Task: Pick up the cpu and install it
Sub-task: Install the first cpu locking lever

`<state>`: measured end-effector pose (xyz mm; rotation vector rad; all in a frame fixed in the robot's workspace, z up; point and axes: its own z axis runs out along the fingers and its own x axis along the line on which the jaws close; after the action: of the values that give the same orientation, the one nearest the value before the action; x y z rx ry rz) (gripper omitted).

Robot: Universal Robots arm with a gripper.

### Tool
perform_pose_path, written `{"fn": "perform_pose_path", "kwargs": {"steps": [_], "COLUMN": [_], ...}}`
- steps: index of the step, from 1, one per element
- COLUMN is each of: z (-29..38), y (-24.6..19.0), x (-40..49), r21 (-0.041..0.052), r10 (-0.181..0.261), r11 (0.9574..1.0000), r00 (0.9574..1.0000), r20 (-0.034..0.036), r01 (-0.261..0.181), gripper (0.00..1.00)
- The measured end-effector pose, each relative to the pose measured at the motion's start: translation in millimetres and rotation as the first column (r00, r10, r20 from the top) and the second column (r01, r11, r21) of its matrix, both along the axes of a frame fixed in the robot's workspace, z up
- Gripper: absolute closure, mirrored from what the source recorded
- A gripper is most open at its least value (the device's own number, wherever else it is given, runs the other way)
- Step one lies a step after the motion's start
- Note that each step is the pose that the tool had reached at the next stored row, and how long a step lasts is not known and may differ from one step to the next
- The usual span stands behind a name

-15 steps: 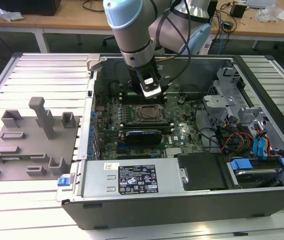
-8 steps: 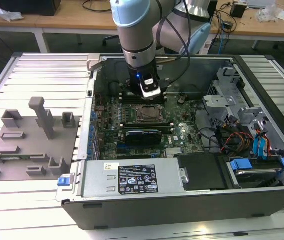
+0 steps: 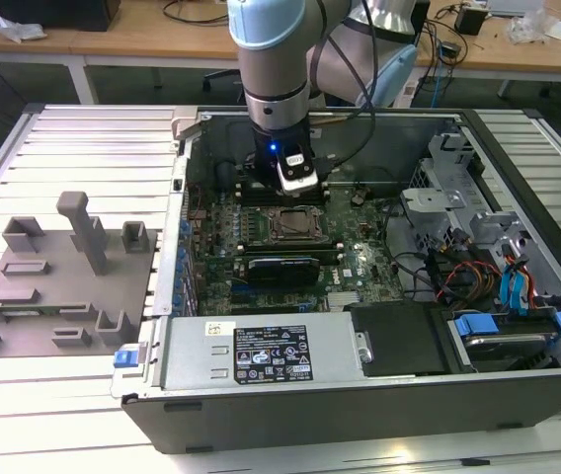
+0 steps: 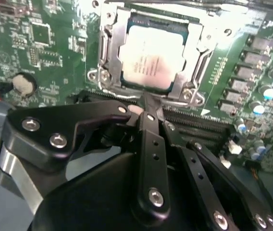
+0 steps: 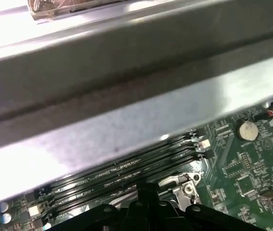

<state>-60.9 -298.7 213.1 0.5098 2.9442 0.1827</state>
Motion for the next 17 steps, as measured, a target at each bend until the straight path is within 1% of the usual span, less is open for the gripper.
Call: {"fn": "perform_pose_path", "kwargs": {"steps": [1, 3, 5, 6, 8, 9, 10, 13, 16, 17], "z": [1.7, 2.3, 2.4, 2.4, 2.4, 2.4, 2.4, 2.4, 2.4, 2.3], "y": [0.0, 0.0, -0.5, -1.8, -5.1, -6.3, -8.8, -16.4, -25.4, -29.2], "x": [0.0, 0.3, 1.6, 4.4, 12.6, 14.0, 15.3, 16.3, 16.9, 16.9], "r21": [0.0000, -0.0013, -0.0038, -0.0042, -0.0045, -0.0047, -0.0047, -0.0046, -0.0047, -0.0046], "r10": [0.000, 0.000, 0.000, 0.000, 0.000, 0.000, 0.000, 0.000, 0.000, 0.000], "r11": [1.0000, 1.0000, 1.0000, 1.0000, 1.0000, 1.0000, 1.0000, 1.0000, 1.0000, 1.0000], "r00": [1.0000, 1.0000, 1.0000, 1.0000, 0.9998, 0.9998, 0.9997, 0.9996, 0.9995, 0.9995], "r20": [-0.0001, -0.0004, -0.0035, -0.0077, -0.0186, -0.0215, -0.0242, -0.0279, -0.0309, -0.0329], "r01": [0.000, 0.000, 0.000, 0.000, 0.000, 0.000, 0.000, 0.000, 0.000, 0.000], "gripper": [0.89, 0.89, 0.89, 0.89, 0.89, 0.89, 0.89, 0.89, 0.89, 0.89]}}
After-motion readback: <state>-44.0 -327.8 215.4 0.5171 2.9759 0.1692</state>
